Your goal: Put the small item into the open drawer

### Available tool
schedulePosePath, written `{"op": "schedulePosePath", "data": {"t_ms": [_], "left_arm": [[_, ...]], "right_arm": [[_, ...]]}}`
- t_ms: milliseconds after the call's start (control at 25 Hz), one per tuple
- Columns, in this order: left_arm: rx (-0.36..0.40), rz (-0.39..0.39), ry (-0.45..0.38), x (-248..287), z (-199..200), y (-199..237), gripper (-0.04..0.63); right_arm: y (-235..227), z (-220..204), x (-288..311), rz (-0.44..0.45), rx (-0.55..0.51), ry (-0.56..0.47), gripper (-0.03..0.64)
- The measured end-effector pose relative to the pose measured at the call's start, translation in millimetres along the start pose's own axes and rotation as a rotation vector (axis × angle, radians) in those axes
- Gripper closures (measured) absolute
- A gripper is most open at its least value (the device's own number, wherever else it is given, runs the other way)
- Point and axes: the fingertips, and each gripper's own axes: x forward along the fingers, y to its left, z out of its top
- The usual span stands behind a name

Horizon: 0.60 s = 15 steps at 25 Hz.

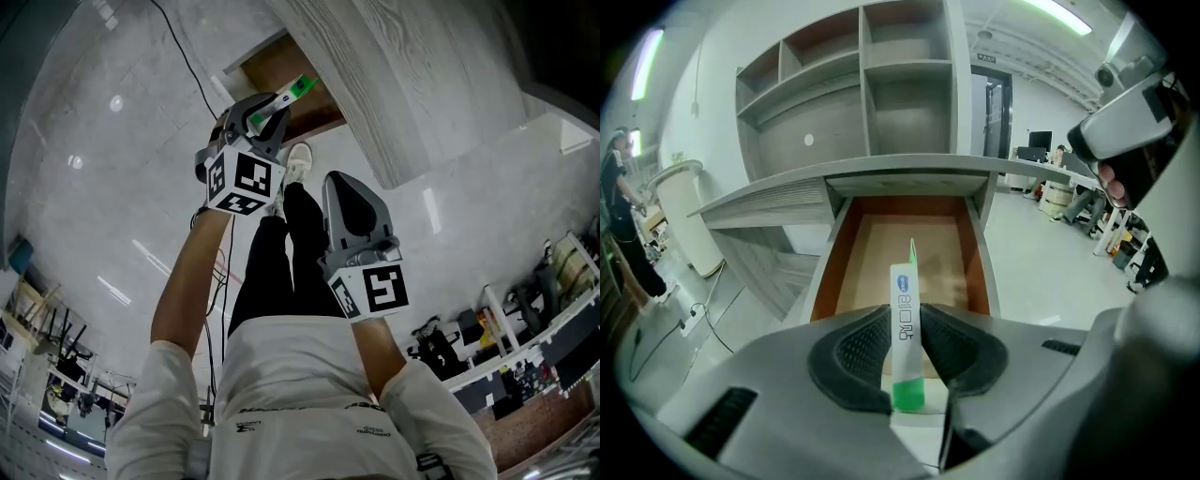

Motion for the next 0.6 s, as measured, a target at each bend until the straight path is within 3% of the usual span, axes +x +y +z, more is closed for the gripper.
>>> {"op": "schedulePosePath", "data": {"t_ms": [600], "left_arm": [[-0.012, 0.017, 0.005, 1.5, 2.8, 7.9, 0.480]], "right_arm": [[-3.1, 1.8, 2.1, -0.006, 0.000, 0.001, 0.588]]}}
